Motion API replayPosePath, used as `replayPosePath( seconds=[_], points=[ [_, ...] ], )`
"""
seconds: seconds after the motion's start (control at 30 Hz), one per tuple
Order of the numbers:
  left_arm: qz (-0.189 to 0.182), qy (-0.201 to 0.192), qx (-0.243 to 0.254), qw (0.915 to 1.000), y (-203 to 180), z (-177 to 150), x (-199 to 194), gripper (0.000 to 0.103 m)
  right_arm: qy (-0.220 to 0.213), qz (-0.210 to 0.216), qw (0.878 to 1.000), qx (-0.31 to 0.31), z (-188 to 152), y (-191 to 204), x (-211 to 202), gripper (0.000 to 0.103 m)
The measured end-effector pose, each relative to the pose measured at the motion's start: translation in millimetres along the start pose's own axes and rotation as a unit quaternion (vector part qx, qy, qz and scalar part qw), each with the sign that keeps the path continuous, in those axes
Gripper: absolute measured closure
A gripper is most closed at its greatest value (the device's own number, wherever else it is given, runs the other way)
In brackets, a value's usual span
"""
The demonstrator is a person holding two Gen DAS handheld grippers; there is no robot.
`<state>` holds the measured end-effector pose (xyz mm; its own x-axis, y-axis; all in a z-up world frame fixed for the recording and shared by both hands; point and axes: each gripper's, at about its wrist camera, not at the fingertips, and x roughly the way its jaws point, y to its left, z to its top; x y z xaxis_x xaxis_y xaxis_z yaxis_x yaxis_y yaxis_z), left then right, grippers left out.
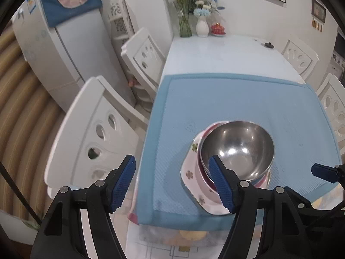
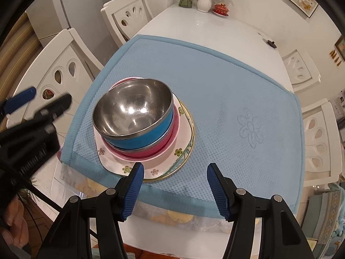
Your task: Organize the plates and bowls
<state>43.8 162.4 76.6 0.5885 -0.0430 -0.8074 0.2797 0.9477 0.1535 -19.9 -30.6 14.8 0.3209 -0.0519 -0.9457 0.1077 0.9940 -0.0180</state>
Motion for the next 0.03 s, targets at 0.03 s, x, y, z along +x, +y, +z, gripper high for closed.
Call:
replayPosePath(
  seconds=[0.03],
  points=[
    [-0.003,0.0,0.001,1.0,-0.6,1.0,-0.3,0.034,0.001,-0.001,1.0,0.0,-1.0,-0.6,0.6,0.044]
  ],
)
